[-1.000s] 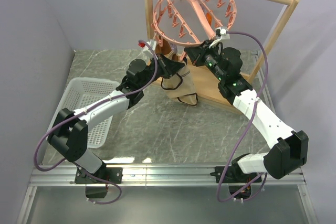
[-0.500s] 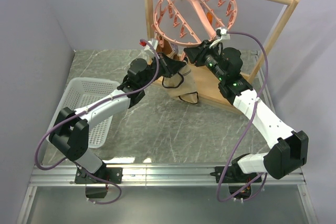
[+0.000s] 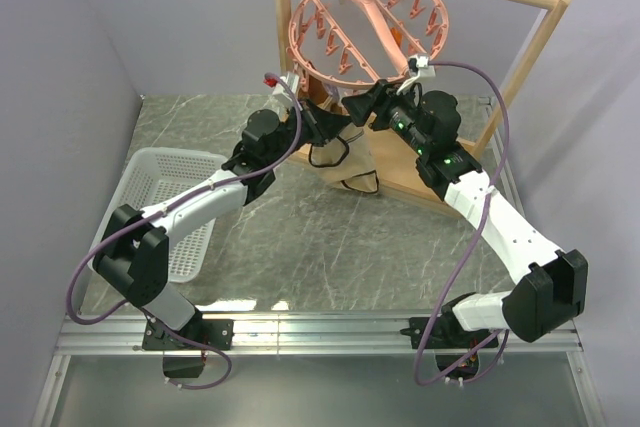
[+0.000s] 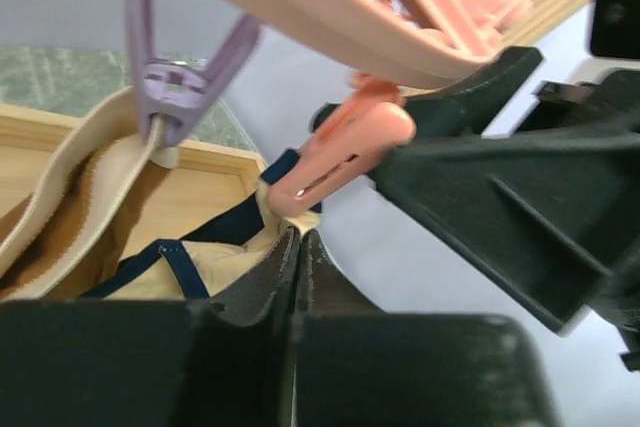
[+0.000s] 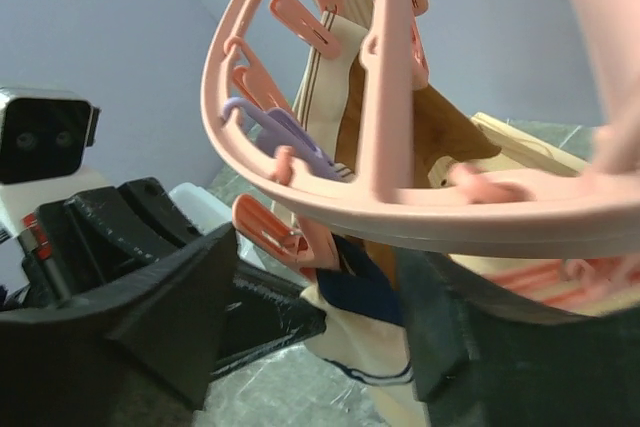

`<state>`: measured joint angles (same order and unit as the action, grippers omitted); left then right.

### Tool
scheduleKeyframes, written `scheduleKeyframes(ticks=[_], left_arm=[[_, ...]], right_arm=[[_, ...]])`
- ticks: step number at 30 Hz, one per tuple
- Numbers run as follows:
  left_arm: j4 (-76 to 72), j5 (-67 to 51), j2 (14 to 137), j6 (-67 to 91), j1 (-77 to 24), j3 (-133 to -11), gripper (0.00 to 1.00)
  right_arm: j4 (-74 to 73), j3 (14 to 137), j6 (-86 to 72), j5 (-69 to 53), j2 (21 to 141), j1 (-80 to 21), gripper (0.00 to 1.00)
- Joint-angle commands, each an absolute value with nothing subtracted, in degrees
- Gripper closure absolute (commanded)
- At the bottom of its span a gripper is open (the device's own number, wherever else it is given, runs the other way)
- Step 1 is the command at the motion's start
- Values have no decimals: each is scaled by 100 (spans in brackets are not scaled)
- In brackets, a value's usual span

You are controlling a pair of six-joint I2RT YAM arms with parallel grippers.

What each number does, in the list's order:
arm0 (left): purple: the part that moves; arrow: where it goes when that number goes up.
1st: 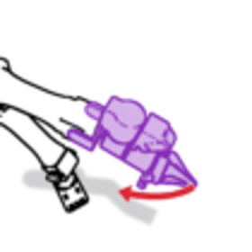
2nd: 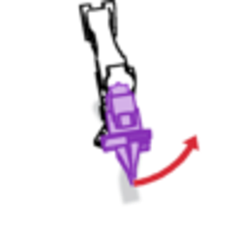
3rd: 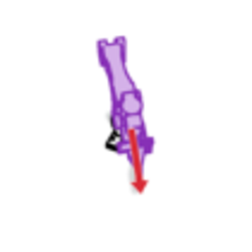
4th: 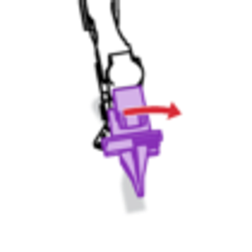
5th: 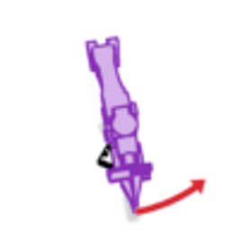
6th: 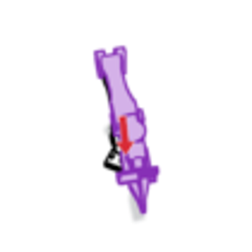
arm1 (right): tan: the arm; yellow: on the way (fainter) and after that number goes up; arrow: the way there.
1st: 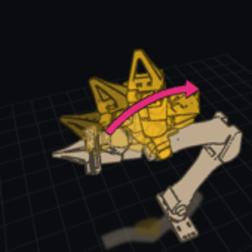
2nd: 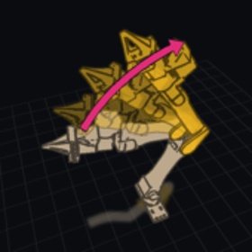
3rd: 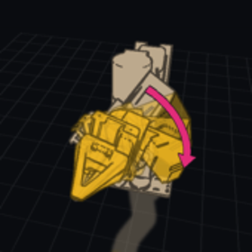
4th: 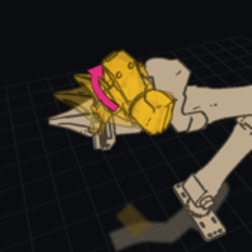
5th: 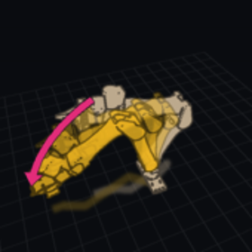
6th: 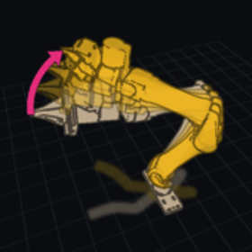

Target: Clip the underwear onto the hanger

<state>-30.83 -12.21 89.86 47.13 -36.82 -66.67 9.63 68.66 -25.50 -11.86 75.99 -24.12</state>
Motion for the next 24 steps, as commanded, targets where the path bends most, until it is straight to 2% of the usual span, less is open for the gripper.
scheduleKeyframes(ticks=[1, 5, 8, 9, 12, 17, 24], left_arm=[[-2989, -1283, 8790, 4562, -3551, -6760, 93], [-2699, -1266, 8588, 4386, -3358, -6583, 80], [-2506, -1283, 8499, 4263, -3218, -6504, 71], [-2453, -1266, 8482, 4210, -3191, -6469, 64], [-2216, -1231, 8438, 4114, -3059, -6460, 56], [-2162, -1660, 8166, 3238, -2944, -6267, 56], [-1626, -2654, 7463, 1961, -2936, -5652, 44]], right_arm=[[985, 6830, -2391, -1248, 7278, -2382, 27], [888, 6496, -2233, -1274, 7023, -2391, 18], [800, 6127, -2189, -1318, 6672, -2391, 18], [817, 6022, -2171, -1336, 6593, -2399, 18], [861, 5582, -2083, -1397, 6346, -2399, 18], [774, 5116, -1846, -1353, 5899, -2391, 18], [931, 4851, -1775, -1784, 5713, -2399, 19]])
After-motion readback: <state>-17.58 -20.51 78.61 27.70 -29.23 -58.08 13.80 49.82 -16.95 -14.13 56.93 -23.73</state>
